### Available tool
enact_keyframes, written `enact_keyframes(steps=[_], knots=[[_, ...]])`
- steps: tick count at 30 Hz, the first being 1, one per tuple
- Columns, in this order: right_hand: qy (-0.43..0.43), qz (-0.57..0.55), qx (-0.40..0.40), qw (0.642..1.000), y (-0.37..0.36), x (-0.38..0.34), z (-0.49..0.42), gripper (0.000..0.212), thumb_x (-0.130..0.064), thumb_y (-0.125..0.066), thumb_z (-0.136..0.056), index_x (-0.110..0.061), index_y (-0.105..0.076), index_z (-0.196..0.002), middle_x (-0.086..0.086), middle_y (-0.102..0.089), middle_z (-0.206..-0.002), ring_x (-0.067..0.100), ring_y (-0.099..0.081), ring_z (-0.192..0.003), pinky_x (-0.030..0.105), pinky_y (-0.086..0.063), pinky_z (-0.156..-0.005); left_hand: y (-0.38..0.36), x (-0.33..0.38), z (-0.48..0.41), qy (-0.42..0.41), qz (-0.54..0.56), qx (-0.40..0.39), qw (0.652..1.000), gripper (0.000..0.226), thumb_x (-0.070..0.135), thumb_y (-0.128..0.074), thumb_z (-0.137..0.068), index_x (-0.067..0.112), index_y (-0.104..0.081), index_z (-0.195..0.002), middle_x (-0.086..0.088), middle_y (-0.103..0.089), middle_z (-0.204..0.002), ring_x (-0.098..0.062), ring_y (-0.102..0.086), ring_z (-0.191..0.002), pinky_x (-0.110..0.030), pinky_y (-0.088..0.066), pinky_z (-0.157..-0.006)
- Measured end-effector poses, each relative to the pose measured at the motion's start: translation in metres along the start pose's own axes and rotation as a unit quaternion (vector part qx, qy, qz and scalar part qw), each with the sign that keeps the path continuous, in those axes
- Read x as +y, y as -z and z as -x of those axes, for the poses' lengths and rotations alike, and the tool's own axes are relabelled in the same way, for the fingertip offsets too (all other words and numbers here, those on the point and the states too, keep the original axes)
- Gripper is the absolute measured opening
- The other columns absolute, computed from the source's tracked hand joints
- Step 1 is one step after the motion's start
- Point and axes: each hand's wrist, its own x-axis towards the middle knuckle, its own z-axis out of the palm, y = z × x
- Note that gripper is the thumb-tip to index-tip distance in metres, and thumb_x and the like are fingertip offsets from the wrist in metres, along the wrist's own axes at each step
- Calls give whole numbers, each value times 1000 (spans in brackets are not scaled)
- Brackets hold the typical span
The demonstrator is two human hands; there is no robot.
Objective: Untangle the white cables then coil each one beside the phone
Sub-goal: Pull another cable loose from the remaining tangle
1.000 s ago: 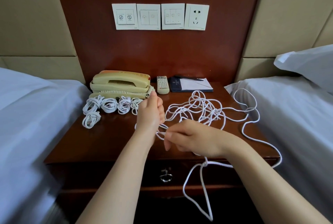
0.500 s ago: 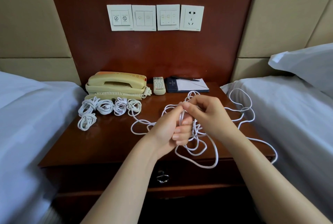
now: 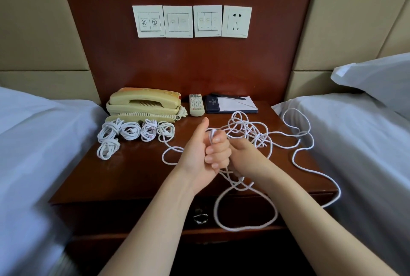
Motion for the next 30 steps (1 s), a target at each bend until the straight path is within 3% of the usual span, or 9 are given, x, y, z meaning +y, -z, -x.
enact_keyframes(steps=[4, 8, 11, 14, 17, 21, 24, 27, 30], knots=[[-10, 31, -49, 998, -4, -4, 4, 38, -8, -36, -95, -11, -41, -58, -11, -37, -35, 1, -26, -31, 13, -24, -37, 1, 5, -2, -41, 53, 48, 997, 61, 44, -25, -100, 15, -41, -49, 8, -24, -39, -2, -21, -28, -16, -17, -32], [2, 102, -124, 987, -4, -7, 13, 38, -18, -35, -100, -12, -49, -65, -9, -43, -36, 2, -34, -33, 13, -28, -41, 7, 13, -5, -86, 74, 102, 988, 57, 41, -24, -101, 16, -37, -52, 9, -23, -39, -3, -20, -28, -17, -17, -30], [35, 210, -201, 956, -4, -14, 26, 31, -20, -37, -100, -6, -57, -82, -7, -47, -54, 2, -41, -44, 18, -34, -51, 14, 20, -6, -108, 60, 143, 982, 55, 41, -23, -102, 17, -36, -54, 9, -22, -39, -3, -19, -29, -17, -17, -30], [73, 328, -215, 917, -7, -19, 35, 28, -26, -35, -101, -15, -58, -88, -5, -52, -71, 10, -53, -69, 27, -42, -68, 18, 23, -6, -114, 25, 182, 976, 53, 43, -22, -102, 17, -33, -58, 9, -22, -41, -4, -19, -31, -17, -19, -30], [97, 425, -179, 882, -13, -25, 42, 29, -37, -31, -101, -19, -49, -86, 1, -53, -88, 26, -56, -90, 35, -41, -74, 16, 21, -7, -106, -34, 216, 970, 55, 47, -22, -101, 17, -33, -57, 8, -22, -40, -5, -19, -31, -18, -17, -31], [188, 463, -85, 862, -10, -33, 45, 30, -41, -31, -100, -22, -40, -78, 0, -47, -80, 29, -56, -87, 31, -32, -66, 13, 13, -14, -107, -183, 234, 949, 57, 47, -18, -101, 13, -34, -58, 7, -24, -36, -7, -22, -29, -14, -19, -33], [260, 439, 10, 860, -5, -34, 42, 27, -38, -37, -99, -20, -53, -88, 1, -59, -82, 27, -59, -82, 32, -33, -61, 15, 6, -18, -60, -299, 226, 925, 62, 50, -20, -100, 13, -39, -54, 5, -33, -38, -10, -30, -36, -17, -23, -37], [288, 397, 85, 867, 2, -28, 35, 27, -40, -44, -95, -22, -58, -79, -4, -65, -78, 22, -60, -74, 34, -40, -57, 14, 1, -14, -17, -320, 146, 936, 70, 56, -14, -98, 9, -40, -52, -2, -38, -41, -13, -38, -39, -17, -31, -40], [289, 362, 140, 875, 14, -21, 27, 27, -38, -58, -89, -22, -53, -68, -10, -51, -63, 12, -48, -58, 18, -28, -49, 8, -4, -7, 26, -323, 71, 944, 81, 60, -8, -95, 13, -45, -41, -2, -34, -41, -13, -35, -36, -22, -29, -43]])
